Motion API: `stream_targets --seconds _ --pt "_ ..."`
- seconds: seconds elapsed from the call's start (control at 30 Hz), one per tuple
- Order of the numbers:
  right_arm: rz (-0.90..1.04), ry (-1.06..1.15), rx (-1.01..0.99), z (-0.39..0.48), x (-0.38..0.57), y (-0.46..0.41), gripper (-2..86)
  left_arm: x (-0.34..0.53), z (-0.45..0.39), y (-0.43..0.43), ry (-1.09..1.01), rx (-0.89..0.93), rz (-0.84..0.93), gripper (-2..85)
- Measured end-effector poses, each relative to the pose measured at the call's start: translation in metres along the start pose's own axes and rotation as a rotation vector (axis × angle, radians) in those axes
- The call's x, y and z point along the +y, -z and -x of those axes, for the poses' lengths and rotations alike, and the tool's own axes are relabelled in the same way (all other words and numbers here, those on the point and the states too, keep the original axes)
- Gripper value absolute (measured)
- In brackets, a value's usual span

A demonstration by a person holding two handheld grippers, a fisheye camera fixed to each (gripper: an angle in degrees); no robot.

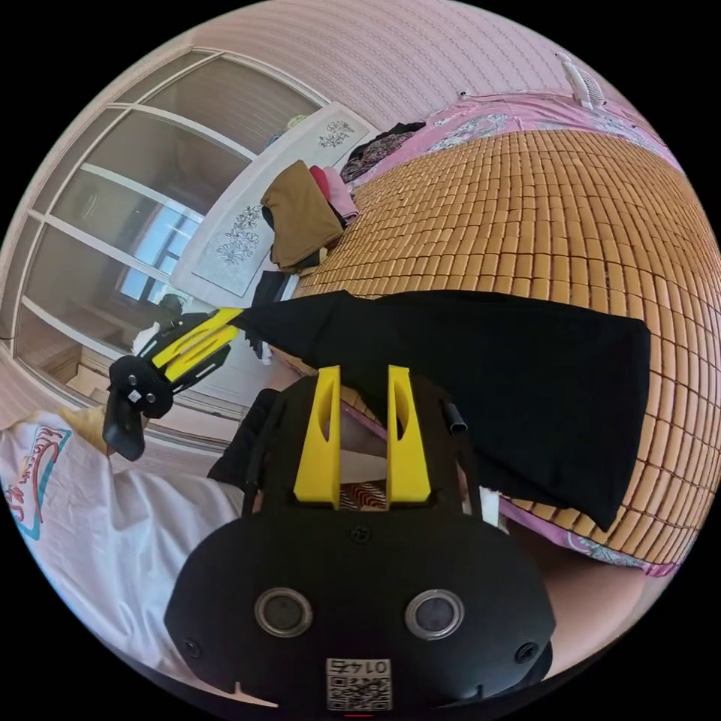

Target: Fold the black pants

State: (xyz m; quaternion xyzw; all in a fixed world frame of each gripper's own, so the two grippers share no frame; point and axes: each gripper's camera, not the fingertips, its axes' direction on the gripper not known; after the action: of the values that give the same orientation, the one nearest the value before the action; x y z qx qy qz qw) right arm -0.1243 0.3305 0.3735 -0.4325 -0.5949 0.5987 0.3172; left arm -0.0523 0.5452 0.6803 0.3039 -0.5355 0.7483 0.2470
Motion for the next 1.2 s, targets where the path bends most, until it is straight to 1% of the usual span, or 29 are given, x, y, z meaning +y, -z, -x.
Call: stream_targets --seconds 0.07,0.1,0.13,0.17,0.2,0.27,0.37,0.5,0.6,0.67,0.73,0.9,1.07,1.13,1.2 --pt "0.018 -0.007 -0.140 -0.006 -0.013 0.000 11.6 -0.010 -0.009 0.007 -0.065 -0.050 -0.016 0.4" --pt "0.022 -0.024 -0.179 -0.010 -0.016 0.000 12.2 -0.015 -0.013 0.010 -0.095 -0.073 -0.029 0.3" --pt "0.020 -0.075 -0.262 -0.019 -0.019 0.000 13.6 -0.017 -0.014 0.011 -0.106 -0.084 -0.033 0.3" --pt "0.008 -0.149 -0.350 -0.031 -0.021 -0.001 15.7 -0.021 -0.017 0.013 -0.125 -0.106 -0.043 0.3" --pt "-0.003 -0.193 -0.395 -0.038 -0.020 -0.002 16.7 -0.023 -0.020 0.015 -0.136 -0.126 -0.053 0.3" --pt "-0.054 -0.404 -0.619 -0.067 -0.015 -0.011 18.3 -0.026 -0.022 0.016 -0.138 -0.145 -0.065 0.3" --pt "-0.102 -0.585 -0.771 -0.087 -0.007 -0.027 18.6 -0.028 -0.026 0.017 -0.138 -0.153 -0.078 0.3" --pt "-0.054 -0.638 -0.795 -0.090 -0.013 -0.045 16.5 -0.024 -0.031 0.013 -0.124 -0.145 -0.092 0.3" --pt "-0.087 -0.630 -0.844 -0.088 -0.025 -0.047 9.9 -0.018 -0.031 0.007 -0.093 -0.119 -0.090 0.2" --pt "-0.078 -0.577 -0.800 -0.083 -0.042 -0.043 4.5 -0.012 -0.030 0.001 -0.058 -0.101 -0.080 0.2" --pt "-0.058 -0.524 -0.752 -0.077 -0.056 -0.039 2.5 -0.005 -0.027 -0.007 -0.009 -0.072 -0.062 0.1" --pt "-0.032 -0.391 -0.639 -0.056 -0.089 -0.029 1.1 0.021 -0.023 -0.028 0.135 0.019 -0.050 0.0" --pt "0.018 -0.281 -0.545 -0.019 -0.118 -0.038 0.8 0.042 -0.018 -0.050 0.202 0.074 -0.035 0.0" --pt "0.044 -0.244 -0.543 -0.002 -0.135 -0.049 0.9 0.054 -0.011 -0.061 0.270 0.123 -0.023 0.2" --pt "0.097 -0.192 -0.527 0.020 -0.158 -0.067 1.2 0.078 0.006 -0.080 0.429 0.234 0.015 0.6"
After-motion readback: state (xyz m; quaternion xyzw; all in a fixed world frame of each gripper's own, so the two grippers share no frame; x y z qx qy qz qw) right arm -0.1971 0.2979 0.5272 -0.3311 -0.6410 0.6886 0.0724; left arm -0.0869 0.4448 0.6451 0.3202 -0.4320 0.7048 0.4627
